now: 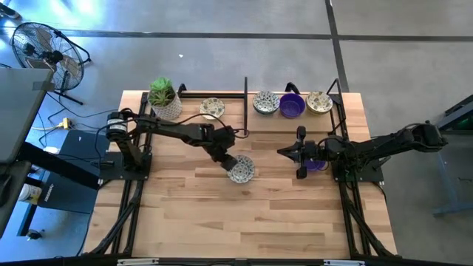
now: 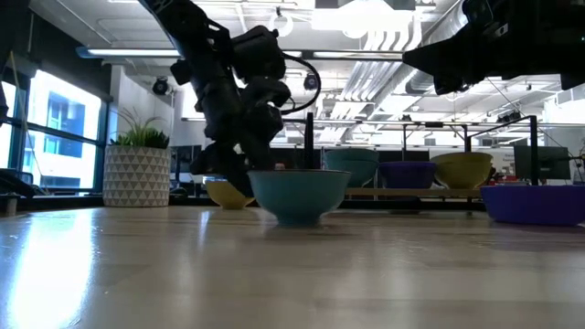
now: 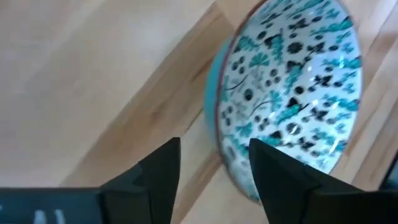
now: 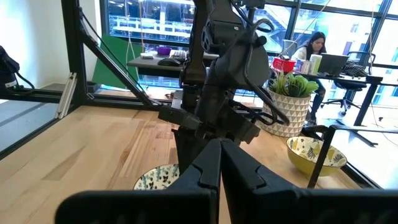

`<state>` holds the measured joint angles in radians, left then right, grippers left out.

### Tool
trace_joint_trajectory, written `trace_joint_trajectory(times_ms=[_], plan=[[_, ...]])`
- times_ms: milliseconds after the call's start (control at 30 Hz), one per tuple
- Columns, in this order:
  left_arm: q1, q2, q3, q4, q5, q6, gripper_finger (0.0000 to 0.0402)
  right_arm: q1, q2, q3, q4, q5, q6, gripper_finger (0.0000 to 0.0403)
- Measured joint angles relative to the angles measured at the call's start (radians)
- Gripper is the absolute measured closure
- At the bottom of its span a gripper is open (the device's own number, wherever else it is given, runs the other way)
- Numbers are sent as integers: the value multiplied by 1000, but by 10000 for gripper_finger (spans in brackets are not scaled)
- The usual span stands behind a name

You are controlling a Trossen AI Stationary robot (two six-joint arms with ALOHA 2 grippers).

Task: Pick & Place Mini bowls
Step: Stack the light blue bowl on top of the light blue bowls on the shelf

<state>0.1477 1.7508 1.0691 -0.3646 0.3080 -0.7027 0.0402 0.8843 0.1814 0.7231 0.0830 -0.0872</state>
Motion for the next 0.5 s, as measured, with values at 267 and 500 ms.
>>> trace_joint_trajectory(times_ms=[267, 500], plan=[[-32, -137, -8, -111, -202, 219, 260, 9, 0, 0, -23, 7, 1, 402], [-121, -326, -238, 167, -387, 274, 375, 80, 19, 0, -52, 154, 8, 402]])
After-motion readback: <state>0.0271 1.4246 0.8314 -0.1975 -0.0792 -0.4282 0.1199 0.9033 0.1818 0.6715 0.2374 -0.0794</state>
